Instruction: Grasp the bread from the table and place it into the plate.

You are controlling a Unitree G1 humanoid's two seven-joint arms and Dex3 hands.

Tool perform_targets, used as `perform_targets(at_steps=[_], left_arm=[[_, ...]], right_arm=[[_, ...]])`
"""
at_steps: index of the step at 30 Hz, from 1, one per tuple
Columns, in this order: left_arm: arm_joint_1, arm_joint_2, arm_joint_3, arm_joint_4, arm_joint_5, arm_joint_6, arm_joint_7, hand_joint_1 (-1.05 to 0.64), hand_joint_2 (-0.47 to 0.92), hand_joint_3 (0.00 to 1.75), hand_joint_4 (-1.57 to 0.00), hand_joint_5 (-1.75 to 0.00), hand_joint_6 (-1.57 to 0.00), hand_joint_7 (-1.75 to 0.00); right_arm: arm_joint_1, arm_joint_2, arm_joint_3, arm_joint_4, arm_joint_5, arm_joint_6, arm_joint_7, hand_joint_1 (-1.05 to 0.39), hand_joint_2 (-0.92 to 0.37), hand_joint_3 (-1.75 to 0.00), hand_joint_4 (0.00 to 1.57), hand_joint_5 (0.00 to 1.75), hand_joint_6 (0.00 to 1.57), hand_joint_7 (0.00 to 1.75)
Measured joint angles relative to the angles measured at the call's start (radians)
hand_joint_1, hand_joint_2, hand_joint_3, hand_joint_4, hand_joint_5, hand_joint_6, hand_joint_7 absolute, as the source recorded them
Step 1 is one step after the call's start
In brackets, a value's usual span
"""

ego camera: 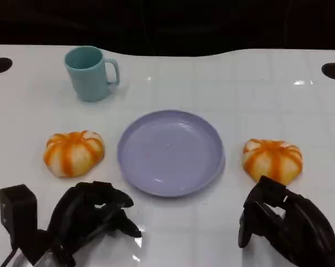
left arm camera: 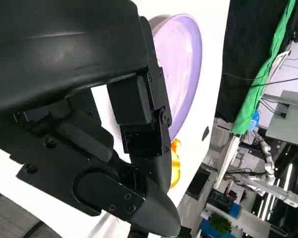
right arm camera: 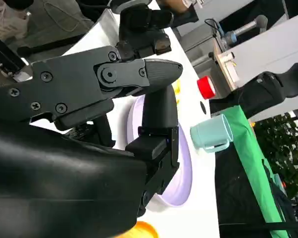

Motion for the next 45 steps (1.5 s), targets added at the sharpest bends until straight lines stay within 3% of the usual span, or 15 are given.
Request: perform_targets(at_steps=[5, 14, 19, 24, 30, 35, 39, 45], left_arm=[[0.000, 0.000, 0.000, 0.000, 0.000, 0.000, 0.000, -1.05, 0.77, 0.00, -1.54, -0.51, -1.57, -0.20], [0.000, 0.000, -0.001, 0.001, 0.002, -0.002, 0.000, -1.05, 0.78, 0.00, -1.55, -0.51, -1.57, -0.21], [0.000, 0.000, -0.001, 0.003, 0.002, -0.006, 0.000, -1.05, 0.78, 0.00, -1.54, -0.51, -1.57, -0.21], [0.000, 0.001, -0.003, 0.001, 0.003, -0.005, 0.000, -1.05, 0.78, 0.00, -1.54, -0.51, -1.57, -0.21], [0.001, 0.001, -0.005, -0.002, 0.011, -0.006, 0.002, -1.05, 0.79, 0.00, -1.53, -0.51, -1.57, -0.20], [0.002, 0.001, -0.005, -0.003, 0.015, -0.009, 0.001, -1.05, 0.78, 0.00, -1.53, -0.52, -1.57, -0.20], [0.003, 0.000, -0.004, -0.007, 0.014, -0.006, 0.001, -1.05, 0.77, 0.00, -1.53, -0.52, -1.57, -0.20], [0.004, 0.000, -0.001, -0.007, 0.014, -0.004, 0.001, -1.05, 0.77, 0.00, -1.53, -0.52, -1.57, -0.20]], right_arm=[[0.000, 0.000, 0.001, 0.000, -0.003, -0.004, 0.000, -0.57, -0.92, -0.25, 0.62, 1.75, 0.47, 1.54], [-0.004, 0.001, 0.009, 0.004, -0.059, -0.133, -0.007, -0.49, -0.92, -0.23, 0.51, 1.63, 0.49, 1.10], [-0.044, -0.001, -0.002, 0.032, -0.080, -0.242, -0.002, -0.52, -0.92, -0.21, 0.51, 1.36, 0.50, 0.93], [-0.080, -0.046, 0.000, 0.056, -0.187, -0.439, 0.000, -0.49, -0.92, -0.18, 0.53, 1.01, 0.47, 0.65], [-0.096, -0.099, 0.000, 0.059, -0.240, -0.546, -0.006, -0.50, -0.92, -0.09, 0.47, 0.91, 0.42, 0.46], [-0.123, -0.147, -0.004, 0.059, -0.374, -0.654, -0.083, -0.55, -0.92, -0.03, 0.39, 0.71, 0.43, 0.24], [-0.133, -0.206, -0.026, 0.045, -0.578, -0.731, -0.211, -0.62, -0.92, -0.05, 0.35, 0.64, 0.41, 0.15], [-0.136, -0.276, -0.047, -0.035, -0.820, -0.740, -0.374, -0.67, -0.92, -0.04, 0.26, 0.60, 0.35, 0.08]])
